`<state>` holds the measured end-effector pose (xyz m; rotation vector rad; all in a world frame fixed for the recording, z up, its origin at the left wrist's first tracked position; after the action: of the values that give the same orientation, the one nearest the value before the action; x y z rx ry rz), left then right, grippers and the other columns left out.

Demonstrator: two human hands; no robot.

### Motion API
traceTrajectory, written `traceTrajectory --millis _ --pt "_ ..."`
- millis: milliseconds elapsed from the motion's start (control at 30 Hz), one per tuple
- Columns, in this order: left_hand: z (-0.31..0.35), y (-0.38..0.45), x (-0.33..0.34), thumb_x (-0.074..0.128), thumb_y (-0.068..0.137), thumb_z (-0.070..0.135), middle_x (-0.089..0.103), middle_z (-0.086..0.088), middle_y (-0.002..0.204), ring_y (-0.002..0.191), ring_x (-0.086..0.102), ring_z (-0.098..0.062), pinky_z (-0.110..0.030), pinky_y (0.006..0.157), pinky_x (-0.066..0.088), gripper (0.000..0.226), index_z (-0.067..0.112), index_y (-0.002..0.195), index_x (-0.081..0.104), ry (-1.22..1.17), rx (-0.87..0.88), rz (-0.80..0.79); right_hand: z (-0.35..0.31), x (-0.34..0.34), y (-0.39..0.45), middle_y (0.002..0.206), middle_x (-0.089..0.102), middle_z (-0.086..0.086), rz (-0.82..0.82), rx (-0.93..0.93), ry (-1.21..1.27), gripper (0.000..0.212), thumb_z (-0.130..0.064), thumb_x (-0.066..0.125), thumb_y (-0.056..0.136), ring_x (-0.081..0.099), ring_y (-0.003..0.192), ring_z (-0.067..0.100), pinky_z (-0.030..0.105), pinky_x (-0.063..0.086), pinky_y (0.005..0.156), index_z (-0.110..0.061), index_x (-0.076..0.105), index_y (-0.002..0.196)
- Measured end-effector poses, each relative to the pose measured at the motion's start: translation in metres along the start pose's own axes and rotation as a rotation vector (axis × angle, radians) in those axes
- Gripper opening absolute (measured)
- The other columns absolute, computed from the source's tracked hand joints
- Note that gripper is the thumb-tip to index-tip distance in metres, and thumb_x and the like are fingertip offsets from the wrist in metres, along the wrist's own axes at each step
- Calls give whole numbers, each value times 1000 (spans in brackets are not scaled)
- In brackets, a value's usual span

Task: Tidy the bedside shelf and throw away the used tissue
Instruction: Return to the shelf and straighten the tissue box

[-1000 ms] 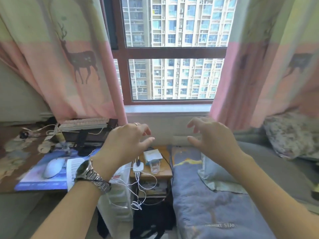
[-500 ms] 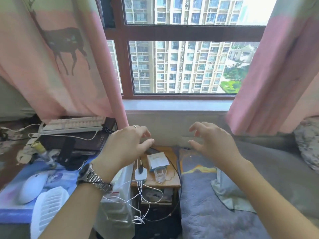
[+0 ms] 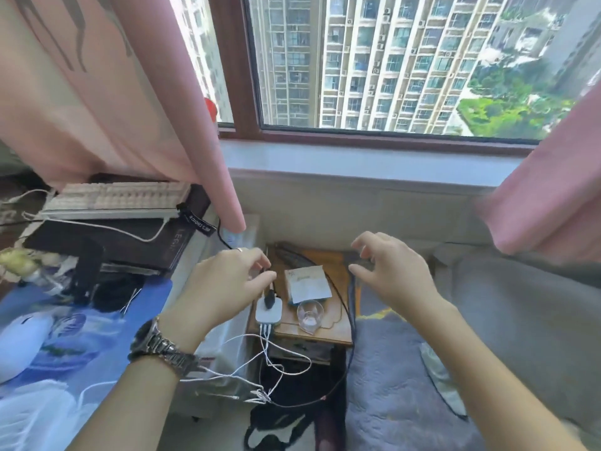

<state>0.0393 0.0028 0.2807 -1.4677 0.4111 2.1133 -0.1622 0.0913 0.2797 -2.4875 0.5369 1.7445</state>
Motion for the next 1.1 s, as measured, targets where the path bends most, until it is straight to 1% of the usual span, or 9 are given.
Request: traceTrajectory --millis 200,367,500,567,667,833,933,1000,1100 --pt "-11 79 30 49 86 49 66 14 107 99 60 -11 -31 77 46 24 35 101 61 16 -90 -77 50 55 63 107 60 -2 -115 24 26 31 -31 59 84 54 101 22 31 41 72 -24 53 114" --pt "-8 128 61 48 86 51 65 17 106 98 60 -8 -29 70 39 25 37 102 61 -13 -104 -70 85 82 99 115 58 -1 -184 42 5 36 -30 59 85 53 108 24 35 47 81 -23 50 119" --pt "-24 146 97 49 86 49 65 17 104 98 60 -8 -30 75 45 22 37 101 60 -74 -143 -97 96 115 114 116 57 -1 -227 30 9 39 -29 60 85 53 109 23 35 47 80 -24 48 122" --pt "-36 151 119 50 87 47 65 16 103 97 60 -9 -30 74 44 20 36 101 59 -88 -163 -122 99 137 119 117 56 0 -246 33 28 40 -29 59 85 53 108 23 35 48 79 -23 48 124" --pt "-56 158 158 51 86 43 65 11 101 95 60 -14 -36 81 49 19 33 101 60 -150 -190 -166 107 174 122 116 55 0 -269 55 54 40 -27 56 87 53 107 24 35 48 77 -24 47 125" --pt "-93 171 236 53 86 40 58 10 100 80 57 -7 -32 74 47 24 32 108 57 -227 -282 -210 133 246 122 104 50 -4 -312 149 137 41 -26 58 86 55 96 21 28 35 62 -27 46 125" --pt "-111 178 287 52 87 38 57 4 120 100 59 -14 -40 88 49 38 27 123 52 -304 -310 -264 151 292 123 102 47 -5 -361 205 184 44 -25 58 86 56 97 25 33 44 67 -28 43 127" --pt "-122 183 315 50 87 40 52 3 132 113 54 -18 -42 93 47 47 28 132 44 -331 -321 -288 161 321 125 114 52 0 -390 250 237 45 -25 59 86 56 104 27 42 51 79 -29 43 128" --pt "-135 189 348 50 87 41 46 2 139 120 50 -20 -38 94 44 57 31 140 31 -350 -342 -299 173 361 126 128 52 1 -430 301 331 51 -24 61 85 53 112 25 48 50 89 -27 40 130"
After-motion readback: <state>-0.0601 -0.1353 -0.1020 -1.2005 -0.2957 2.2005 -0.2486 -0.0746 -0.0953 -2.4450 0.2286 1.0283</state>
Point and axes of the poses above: each hand's wrist, its own y-axis towards the middle knuckle, its own x-axis out of the palm, z = x × y, the point moved 9 cm from there along y, towards the middle knuckle
